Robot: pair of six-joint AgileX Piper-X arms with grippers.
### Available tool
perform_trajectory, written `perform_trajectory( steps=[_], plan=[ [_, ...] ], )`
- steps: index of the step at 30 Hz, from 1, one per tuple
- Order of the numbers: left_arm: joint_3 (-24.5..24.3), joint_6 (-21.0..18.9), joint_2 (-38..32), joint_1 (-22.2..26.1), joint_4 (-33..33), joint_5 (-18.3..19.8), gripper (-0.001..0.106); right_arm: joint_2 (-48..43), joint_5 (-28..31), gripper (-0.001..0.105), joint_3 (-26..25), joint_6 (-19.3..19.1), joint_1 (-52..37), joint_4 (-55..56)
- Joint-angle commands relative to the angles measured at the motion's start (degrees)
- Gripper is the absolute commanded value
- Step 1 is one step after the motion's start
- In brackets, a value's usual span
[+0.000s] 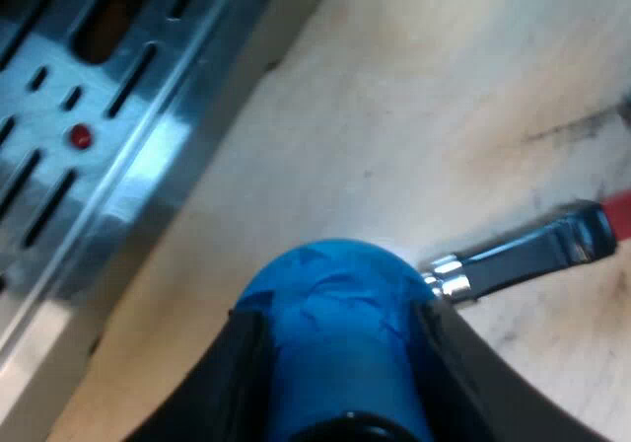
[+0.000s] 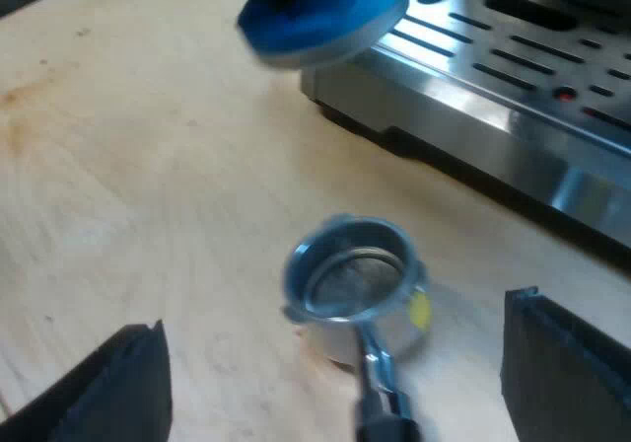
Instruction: Grind coffee beans and then tamp
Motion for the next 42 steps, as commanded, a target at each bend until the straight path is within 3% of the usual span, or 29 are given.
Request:
perform_trajectory(
  steps=[1,14,22,35,42],
  plan=[
    [-0.40,-1.14,-1.23,3.21,0.84,-1.09,0.001,0.01,-1.12,0.070,-0.20,-1.12,-0.09,-3.32],
    [0.05,0.30,-1.46,14.23,5.88,-1.09,0.001,0.01,-1.39,0.070,-0.20,-1.21,-0.09,-7.14],
    [5.25,3.45,-1.46,21.92,4.39,-0.64,0.001,0.01,-1.39,0.070,-0.20,-1.21,-0.09,-7.14],
    [17.93,2.72,-1.46,21.96,-8.37,-0.13,0.001,0.01,-1.39,0.070,-0.20,-1.21,-0.09,-7.14],
    [20.72,2.73,-0.62,21.96,-11.73,-0.13,0.001,0.01,-1.39,0.070,-0.20,-1.21,-0.09,-7.14]
  ],
)
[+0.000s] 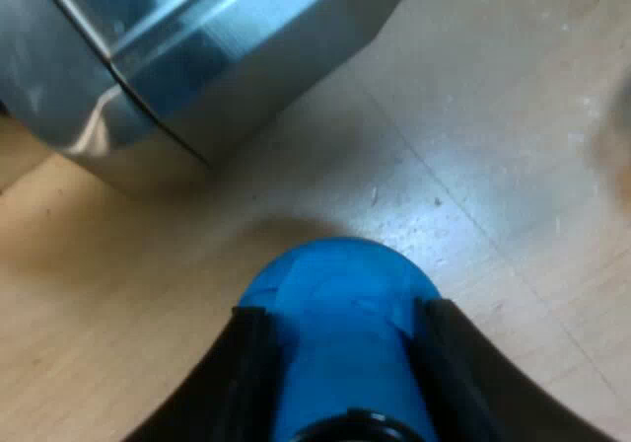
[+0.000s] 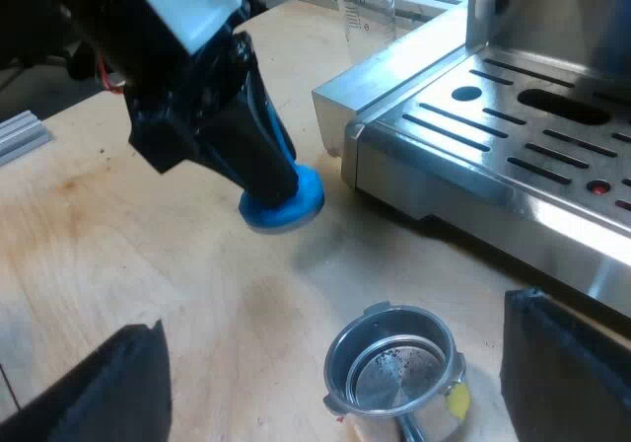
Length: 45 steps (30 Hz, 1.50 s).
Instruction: Grind coffee beans and then tamp
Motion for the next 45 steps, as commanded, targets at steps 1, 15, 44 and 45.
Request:
perform_trajectory(
  steps=[1,15,44,45],
  plan=[
    [-0.04,-0.48,0.89,0.02,-1.50,-0.08,0.001,0.01,-0.77,0.070,-0.20,-0.76,-0.09,-0.82],
    [-0.04,-0.48,8.89,0.02,-3.46,0.29,0.001,0.01,-0.77,0.070,-0.20,-0.64,-0.09,-0.82],
    [-1.93,-0.48,-0.92,0.02,4.46,0.85,0.078,0.01,-8.87,0.070,-0.49,-2.05,-0.09,0.01],
    [-2.06,-0.48,-3.03,0.02,5.19,0.87,0.078,0.01,-8.85,0.070,-0.68,-2.05,-0.09,0.00]
  ],
)
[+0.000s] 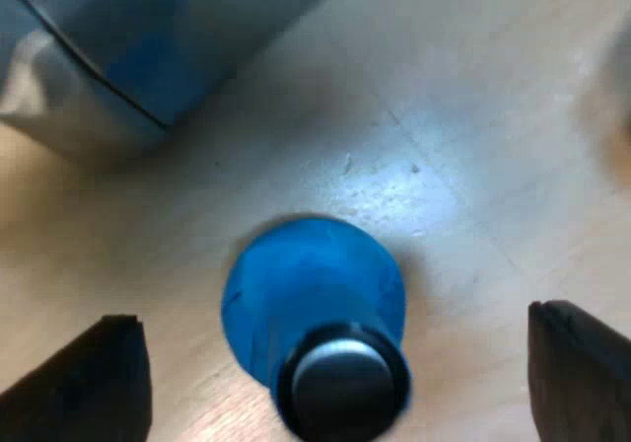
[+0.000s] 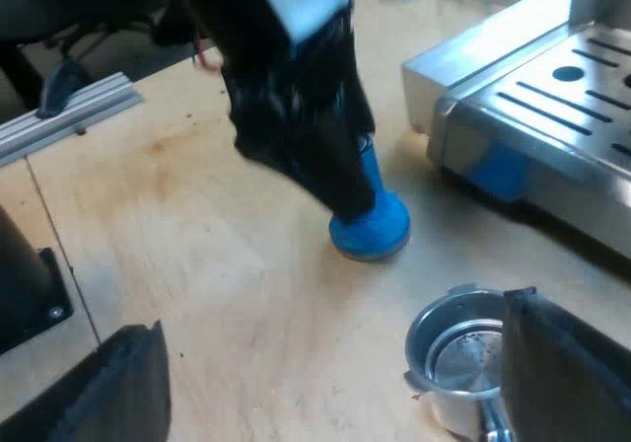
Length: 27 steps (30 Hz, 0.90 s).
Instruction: Grind coffee beans and then tamp
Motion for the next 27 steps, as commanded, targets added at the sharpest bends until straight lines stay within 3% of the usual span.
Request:
perform_trajectory(
  steps=[1,5,13,18,27],
  plan=[
    [-0.81,-0.48,-5.88,0.02,2.49,-0.74,0.078,0.01,-0.93,0.070,-0.98,-1.06,-0.09,0.00],
    [-1.52,-0.48,-13.56,0.02,4.47,-0.74,0.078,0.01,-0.93,0.070,-2.95,-1.06,-0.09,2.22],
    [-6.04,-0.48,-25.63,0.02,8.79,-0.53,0.078,0.01,-0.93,0.070,-11.83,-1.06,-0.09,16.52],
    [-9.86,-0.48,-29.14,0.02,12.55,-1.03,0.078,0.01,-0.82,0.070,-17.11,-1.06,-0.09,22.91],
    [-14.88,-0.48,-32.13,0.02,14.96,-1.03,0.078,0.01,4.92,0.070,-29.44,-0.13,-0.09,41.84]
  ],
)
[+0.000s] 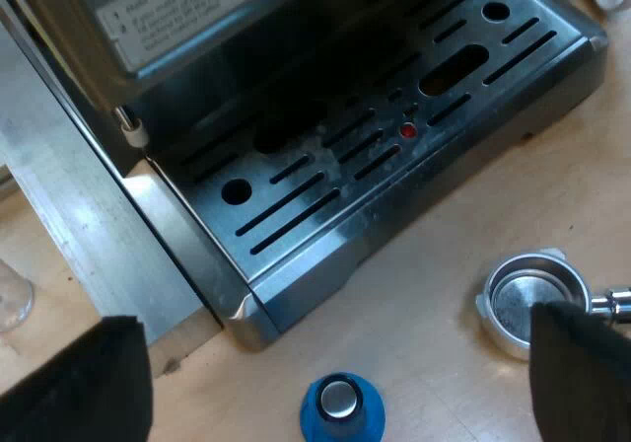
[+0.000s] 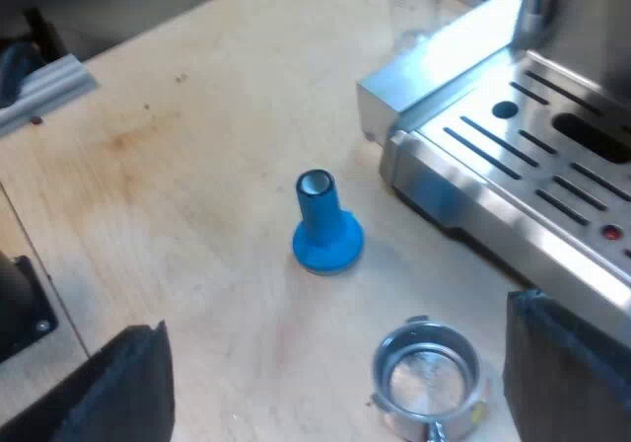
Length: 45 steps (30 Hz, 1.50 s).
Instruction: Grind coffee beans and then tamp
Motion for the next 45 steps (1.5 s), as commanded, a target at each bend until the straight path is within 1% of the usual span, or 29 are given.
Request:
perform_trajectory(
  steps=[1,2,3,4,6,10,11,16,17,19,20,22,24,25,26,28,31,33,35,39,43,45],
  plan=[
    [-1.25,-0.63,-0.94,0.02,1.04,-0.63,0.078,0.01,1.02,0.070,-4.59,0.77,-0.09,7.09],
    [-1.49,-0.69,-0.96,0.02,1.31,-0.72,0.078,0.01,1.05,0.070,-4.59,0.95,-0.09,7.09],
    [-2.13,-0.92,-0.95,0.02,2.06,-0.69,0.078,0.01,1.04,0.070,-7.28,1.50,-0.35,10.82],
    [-2.60,-1.11,-0.95,0.02,2.56,-0.39,0.078,0.01,1.43,0.070,-8.78,1.49,-0.84,12.58],
    [-3.11,-1.90,-0.95,0.02,2.69,-0.39,0.078,0.01,1.40,0.070,-10.56,1.49,-2.61,15.71],
    [-4.30,-3.73,-0.95,0.02,2.67,-0.53,0.078,0.01,0.11,0.070,-13.20,1.49,-10.20,20.78],
    [-4.47,-3.74,-0.95,0.02,2.67,-0.54,0.078,0.01,-0.94,0.070,-13.34,1.49,-11.63,21.31],
    [-4.94,-4.37,-0.80,0.02,2.67,-0.54,0.078,0.01,-11.12,0.070,-13.33,1.88,-25.11,24.69],
    [-4.94,-4.62,-0.80,0.02,2.67,-0.54,0.078,0.01,-12.01,0.070,-13.33,1.95,-26.67,25.15],
    [-4.94,-5.58,0.12,0.18,2.67,-0.42,0.078,0.01,-15.72,0.070,-13.33,1.82,-32.74,28.05],
    [-4.94,-5.87,0.34,0.44,2.67,-0.12,0.078,0.01,-16.16,0.070,-13.33,1.50,-33.73,28.95],
    [-5.09,-7.14,1.28,2.00,2.67,2.02,0.078,0.01,-17.91,0.070,-13.33,-0.79,-38.79,32.64],
    [-5.08,-7.16,1.95,4.03,2.67,3.23,0.078,-0.27,-18.56,0.070,-13.33,-2.71,-42.57,35.69],
    [-5.08,-7.16,2.34,5.61,2.67,3.50,0.078,-0.26,-18.71,0.070,-13.33,-4.02,-44.97,37.53],
    [-5.08,-7.16,2.43,6.20,2.67,3.50,0.078,-0.26,-18.71,0.070,-13.33,-4.39,-45.73,38.12],
    [-5.08,-7.16,2.68,9.79,2.67,3.98,0.078,-0.26,-18.70,0.070,-13.33,-6.86,-50.28,41.49],
    [-5.08,-7.16,2.67,14.60,2.93,7.50,0.078,-0.26,-18.70,0.070,-13.33,-9.36,-55.01,44.18],
    [-5.08,-7.55,2.67,15.87,3.52,7.65,0.078,-0.26,-18.70,0.070,-13.33,-10.24,-57.87,45.01],
    [-5.08,-7.54,2.67,16.15,4.48,7.20,0.078,-0.26,-18.70,0.070,-13.33,-10.99,-60.39,45.96],
    [-5.08,-7.17,2.67,16.18,7.11,5.07,0.078,-0.75,-18.70,0.070,-13.33,-15.55,-67.10,48.00],
    [-5.08,-7.15,2.50,16.18,7.99,4.95,0.078,-3.64,-18.70,0.070,-13.33,-18.90,-73.17,48.00],
    [-5.08,-7.15,2.00,16.18,8.23,4.73,0.078,-5.65,-18.70,0.070,-13.33,-19.98,-74.75,48.00]
  ],
)
